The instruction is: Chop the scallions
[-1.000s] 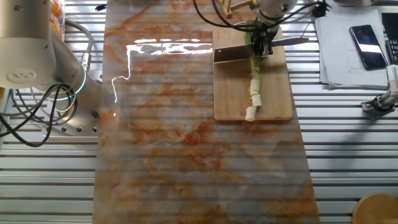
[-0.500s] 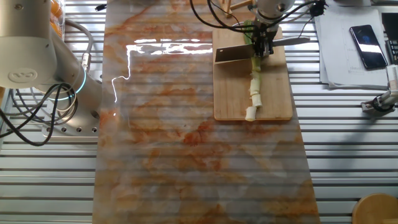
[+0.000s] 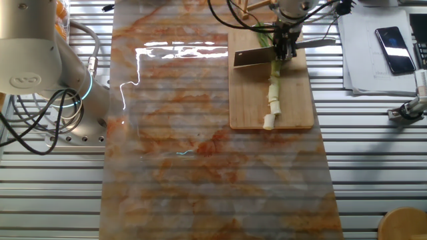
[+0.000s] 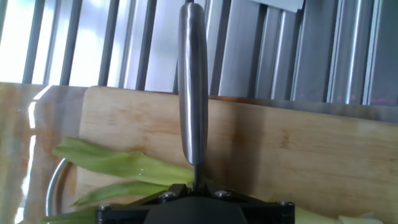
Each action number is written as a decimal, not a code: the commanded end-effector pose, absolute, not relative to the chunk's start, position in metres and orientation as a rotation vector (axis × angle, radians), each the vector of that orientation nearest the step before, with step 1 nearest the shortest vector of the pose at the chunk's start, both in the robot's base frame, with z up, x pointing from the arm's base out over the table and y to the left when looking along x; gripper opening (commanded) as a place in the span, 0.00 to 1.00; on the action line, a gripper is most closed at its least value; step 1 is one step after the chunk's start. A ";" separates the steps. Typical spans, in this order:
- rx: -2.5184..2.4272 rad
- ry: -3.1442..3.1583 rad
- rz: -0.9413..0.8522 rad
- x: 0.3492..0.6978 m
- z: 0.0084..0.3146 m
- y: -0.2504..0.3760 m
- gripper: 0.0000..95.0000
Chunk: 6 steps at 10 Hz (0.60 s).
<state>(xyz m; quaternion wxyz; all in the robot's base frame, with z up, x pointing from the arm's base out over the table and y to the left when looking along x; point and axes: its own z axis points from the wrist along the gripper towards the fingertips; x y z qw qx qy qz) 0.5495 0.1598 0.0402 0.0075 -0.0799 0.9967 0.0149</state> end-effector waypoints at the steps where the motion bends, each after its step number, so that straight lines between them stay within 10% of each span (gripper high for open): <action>1: -0.263 3.106 0.024 0.550 0.043 0.157 0.00; 6: -0.298 3.099 0.026 0.550 0.050 0.140 0.00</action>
